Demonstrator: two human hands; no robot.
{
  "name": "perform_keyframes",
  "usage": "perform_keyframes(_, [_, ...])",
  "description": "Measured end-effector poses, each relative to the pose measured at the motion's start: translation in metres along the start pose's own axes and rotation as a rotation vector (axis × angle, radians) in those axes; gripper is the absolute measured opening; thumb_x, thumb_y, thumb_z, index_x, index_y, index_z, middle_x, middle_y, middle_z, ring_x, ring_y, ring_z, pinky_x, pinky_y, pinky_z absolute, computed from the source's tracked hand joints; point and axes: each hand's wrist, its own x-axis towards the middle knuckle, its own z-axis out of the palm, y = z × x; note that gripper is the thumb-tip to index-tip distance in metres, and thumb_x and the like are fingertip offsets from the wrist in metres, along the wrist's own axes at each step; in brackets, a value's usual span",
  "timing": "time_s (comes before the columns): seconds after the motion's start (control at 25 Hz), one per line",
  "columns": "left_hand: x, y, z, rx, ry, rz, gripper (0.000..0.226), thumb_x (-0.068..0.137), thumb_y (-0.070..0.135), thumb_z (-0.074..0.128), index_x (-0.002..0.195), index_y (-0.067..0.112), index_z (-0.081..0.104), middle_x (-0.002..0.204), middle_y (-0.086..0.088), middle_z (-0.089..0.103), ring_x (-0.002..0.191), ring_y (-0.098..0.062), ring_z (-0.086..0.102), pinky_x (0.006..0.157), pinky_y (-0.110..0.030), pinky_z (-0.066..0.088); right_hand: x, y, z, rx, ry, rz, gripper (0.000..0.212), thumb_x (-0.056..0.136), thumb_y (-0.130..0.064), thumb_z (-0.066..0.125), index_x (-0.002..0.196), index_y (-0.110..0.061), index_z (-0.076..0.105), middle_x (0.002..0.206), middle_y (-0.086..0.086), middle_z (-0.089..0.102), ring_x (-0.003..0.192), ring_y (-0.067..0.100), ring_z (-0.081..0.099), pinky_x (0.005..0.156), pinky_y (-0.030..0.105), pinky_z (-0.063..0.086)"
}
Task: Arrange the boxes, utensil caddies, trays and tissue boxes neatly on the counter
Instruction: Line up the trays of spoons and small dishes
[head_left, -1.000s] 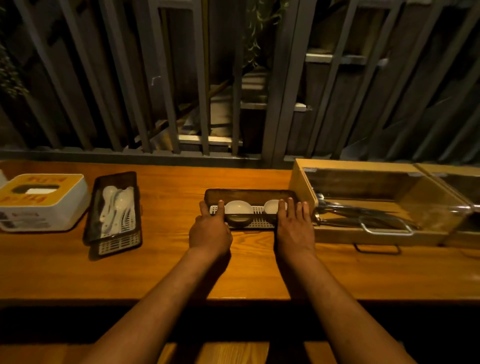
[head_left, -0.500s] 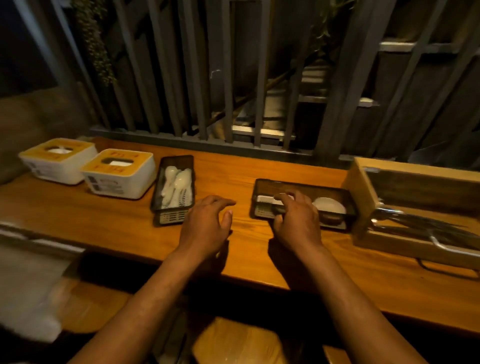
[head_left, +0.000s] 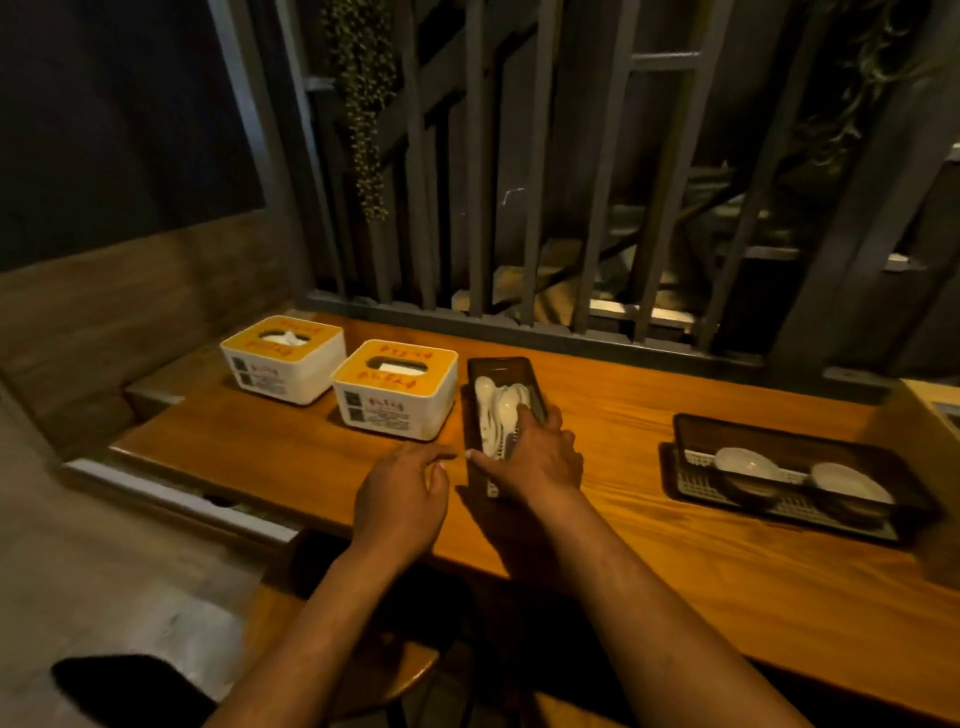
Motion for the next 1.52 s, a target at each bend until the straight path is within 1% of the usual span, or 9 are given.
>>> perform_keyframes(0.32, [0.029,-0.005,0.017,0.007,-0.176,0.143,0.031,0.096,0.029,0.050,0.125,0.034,0.060,0.124,0.003,0.057,0.114,-0.015,0.051,0.086,-0.027,0.045,-0.021,-0.005,0.005,-0.053,0.180,0.255,0.078,0.077,-0.078,0.052,0.123,-0.015,0.057,0.128,0.013,0.049,0.111,0.034,0.056,0.078,0.036,0.047])
perform_keyframes(0.48, [0.028,0.015,0.031,0.125,-0.162,0.229,0.035,0.096,0.042,0.045,0.126,0.032,0.060,0.119,0.000,0.050,0.112,-0.019,0.044,0.091,-0.037,0.045,-0.031,0.006,-0.019,0.089,0.149,0.364,0.044,0.096,-0.046,0.043,0.113,-0.009,0.062,0.118,0.017,0.063,0.106,0.036,0.061,0.075,0.033,0.043])
perform_keyframes(0.64, [0.018,0.034,0.038,0.383,-0.307,0.257,0.077,0.080,0.081,0.032,0.137,0.032,0.047,0.133,-0.004,0.051,0.124,-0.028,0.038,0.098,-0.047,0.035,-0.017,0.049,-0.053,0.257,-0.066,0.281,0.026,0.089,-0.029,0.054,0.103,-0.013,0.069,0.099,0.010,0.072,0.084,0.032,0.071,0.071,0.041,0.060])
perform_keyframes(0.72, [0.008,0.045,0.043,0.463,-0.373,0.249,0.099,0.071,0.089,0.033,0.146,0.024,0.032,0.144,-0.011,0.040,0.133,-0.035,0.028,0.105,-0.054,0.028,0.009,0.067,-0.061,0.087,0.079,0.164,0.036,0.085,-0.027,0.063,0.120,-0.023,0.064,0.124,0.005,0.064,0.109,0.031,0.063,0.087,0.046,0.055])
perform_keyframes(0.88, [0.043,0.040,0.042,0.521,-0.501,0.259,0.089,0.084,0.071,0.048,0.154,0.029,0.012,0.157,-0.017,0.014,0.145,-0.041,0.007,0.115,-0.054,0.016,0.040,0.098,-0.049,-0.163,-0.093,-0.093,0.070,0.086,-0.033,0.065,0.147,-0.042,0.033,0.161,-0.005,0.024,0.147,0.029,0.019,0.117,0.054,0.023])
perform_keyframes(1.0, [0.095,0.027,0.040,0.688,-0.507,0.281,0.083,0.087,0.056,0.057,0.153,0.036,0.012,0.151,-0.017,0.025,0.138,-0.039,0.023,0.111,-0.053,0.028,0.033,0.111,-0.031,-0.266,0.106,-0.148,0.064,0.085,-0.048,0.058,0.145,-0.042,0.036,0.155,-0.001,0.034,0.147,0.027,0.017,0.117,0.057,0.002])
perform_keyframes(1.12, [0.113,0.030,0.058,0.772,-0.461,0.325,0.087,0.086,0.038,0.067,0.154,0.034,0.012,0.153,-0.015,0.031,0.134,-0.037,0.036,0.104,-0.054,0.038,0.014,0.112,-0.018,-0.217,0.303,-0.160,0.053,0.088,-0.047,0.057,0.139,-0.039,0.047,0.139,0.004,0.046,0.135,0.024,0.037,0.119,0.052,0.007])
perform_keyframes(1.2, [0.111,0.036,0.074,0.694,-0.440,0.302,0.093,0.085,0.027,0.069,0.155,0.032,0.008,0.160,-0.016,0.019,0.142,-0.039,0.026,0.108,-0.053,0.035,0.005,0.124,-0.011,-0.228,0.390,-0.152,0.051,0.090,-0.044,0.059,0.139,-0.038,0.047,0.135,0.006,0.050,0.129,0.026,0.043,0.117,0.052,0.016])
perform_keyframes(1.52, [0.097,0.041,0.101,0.621,-0.383,0.290,0.097,0.088,0.021,0.065,0.155,0.029,-0.005,0.163,-0.016,0.000,0.147,-0.041,0.009,0.115,-0.052,0.026,0.003,0.139,-0.011,-0.199,0.410,-0.087,0.056,0.088,-0.037,0.064,0.140,-0.040,0.047,0.136,0.005,0.048,0.131,0.025,0.040,0.118,0.056,0.013])
